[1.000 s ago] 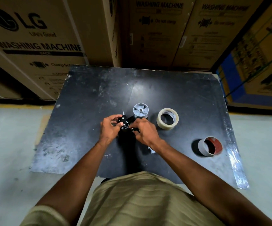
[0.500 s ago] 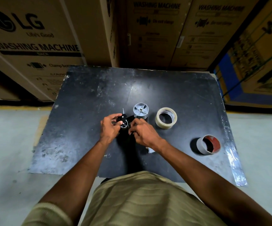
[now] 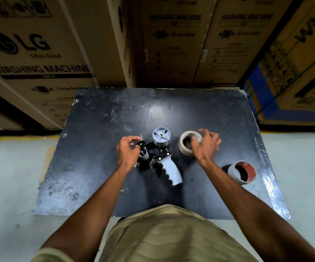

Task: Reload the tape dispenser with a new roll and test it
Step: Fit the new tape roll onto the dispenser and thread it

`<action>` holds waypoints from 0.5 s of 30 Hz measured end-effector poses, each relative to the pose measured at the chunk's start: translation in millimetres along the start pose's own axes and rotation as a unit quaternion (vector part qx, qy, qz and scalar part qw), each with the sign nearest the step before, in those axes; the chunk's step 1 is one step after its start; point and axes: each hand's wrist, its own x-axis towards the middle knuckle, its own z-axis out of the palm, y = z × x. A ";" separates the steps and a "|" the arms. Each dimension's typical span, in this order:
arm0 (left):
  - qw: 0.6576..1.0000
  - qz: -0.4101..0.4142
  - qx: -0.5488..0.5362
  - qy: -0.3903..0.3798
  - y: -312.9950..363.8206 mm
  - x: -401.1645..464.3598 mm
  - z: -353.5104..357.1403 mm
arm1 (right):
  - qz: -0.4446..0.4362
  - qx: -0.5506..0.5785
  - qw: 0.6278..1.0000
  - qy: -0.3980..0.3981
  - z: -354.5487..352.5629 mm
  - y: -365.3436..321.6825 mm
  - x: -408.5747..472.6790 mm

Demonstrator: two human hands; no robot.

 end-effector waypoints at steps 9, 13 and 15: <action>0.996 0.089 0.007 -0.006 33.3 8.3 19.9 | 0.078 0.060 0.987 -0.124 26.7 75.4 47.4; 0.989 0.138 -0.017 -0.058 50.2 10.4 23.3 | -0.008 0.041 0.993 -0.109 -10.4 28.8 24.6; 0.981 0.145 -0.034 -0.124 52.1 13.9 27.3 | -0.046 0.062 0.989 -0.129 -17.6 19.6 27.0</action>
